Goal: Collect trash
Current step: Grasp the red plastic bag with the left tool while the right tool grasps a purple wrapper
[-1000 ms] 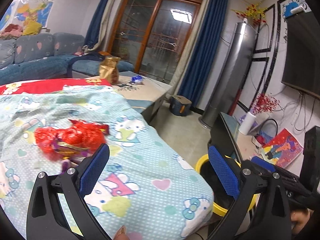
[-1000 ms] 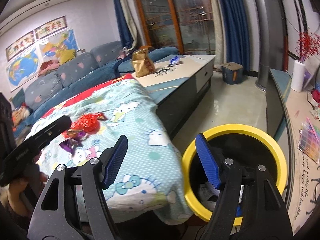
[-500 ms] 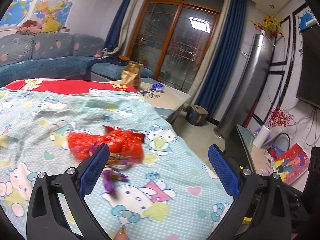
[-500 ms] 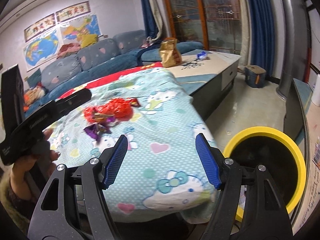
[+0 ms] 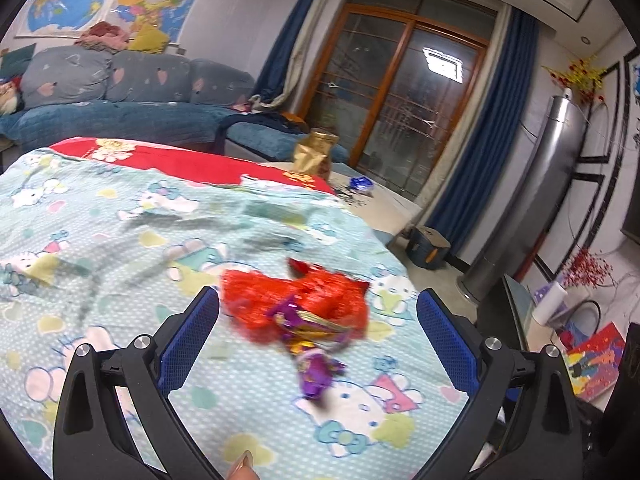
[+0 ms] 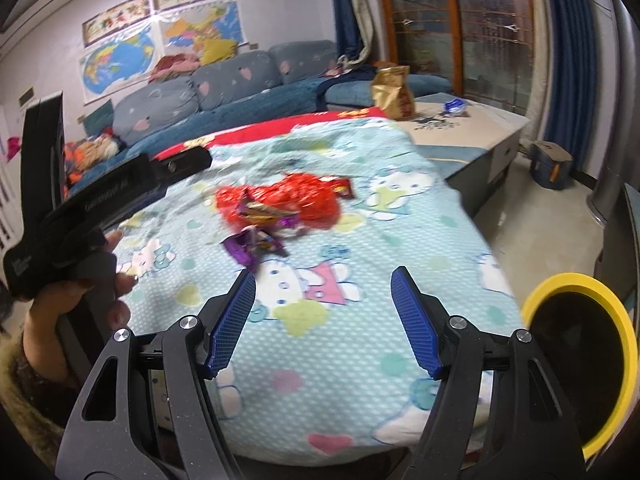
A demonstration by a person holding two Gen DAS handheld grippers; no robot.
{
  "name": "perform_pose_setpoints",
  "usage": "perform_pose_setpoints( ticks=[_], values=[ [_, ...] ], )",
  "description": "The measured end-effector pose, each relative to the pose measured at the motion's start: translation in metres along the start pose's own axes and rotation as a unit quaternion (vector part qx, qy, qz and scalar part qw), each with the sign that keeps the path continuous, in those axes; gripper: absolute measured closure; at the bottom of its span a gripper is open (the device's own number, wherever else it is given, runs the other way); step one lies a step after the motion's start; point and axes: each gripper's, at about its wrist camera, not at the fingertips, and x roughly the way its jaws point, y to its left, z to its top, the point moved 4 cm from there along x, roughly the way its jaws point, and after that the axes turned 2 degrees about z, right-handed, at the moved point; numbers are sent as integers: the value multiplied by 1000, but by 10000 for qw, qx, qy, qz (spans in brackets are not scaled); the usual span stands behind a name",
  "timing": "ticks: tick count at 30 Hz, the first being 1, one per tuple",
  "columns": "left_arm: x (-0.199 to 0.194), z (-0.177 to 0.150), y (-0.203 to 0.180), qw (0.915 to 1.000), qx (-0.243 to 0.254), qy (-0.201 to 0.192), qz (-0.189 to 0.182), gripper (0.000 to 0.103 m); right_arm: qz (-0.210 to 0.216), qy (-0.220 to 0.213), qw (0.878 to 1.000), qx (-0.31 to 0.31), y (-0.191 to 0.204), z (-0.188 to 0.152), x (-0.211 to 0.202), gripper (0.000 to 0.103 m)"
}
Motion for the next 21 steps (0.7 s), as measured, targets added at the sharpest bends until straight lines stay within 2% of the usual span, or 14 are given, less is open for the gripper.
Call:
perform_pose_setpoints(
  ticks=[9,14,16,21],
  values=[
    [14,9,46,9986,-397,70,331,7,316,147,9992,-216,36,2,35,41],
    [32,11,65,9973,-595,261,353,9,392,216,9987,-258,48,6,53,51],
    [40,13,69,9967,-655,347,339,22,415,237,9984,-294,52,7,59,54],
    [58,16,74,9956,-746,517,235,32,481,340,9975,-386,63,10,77,65]
  ],
)
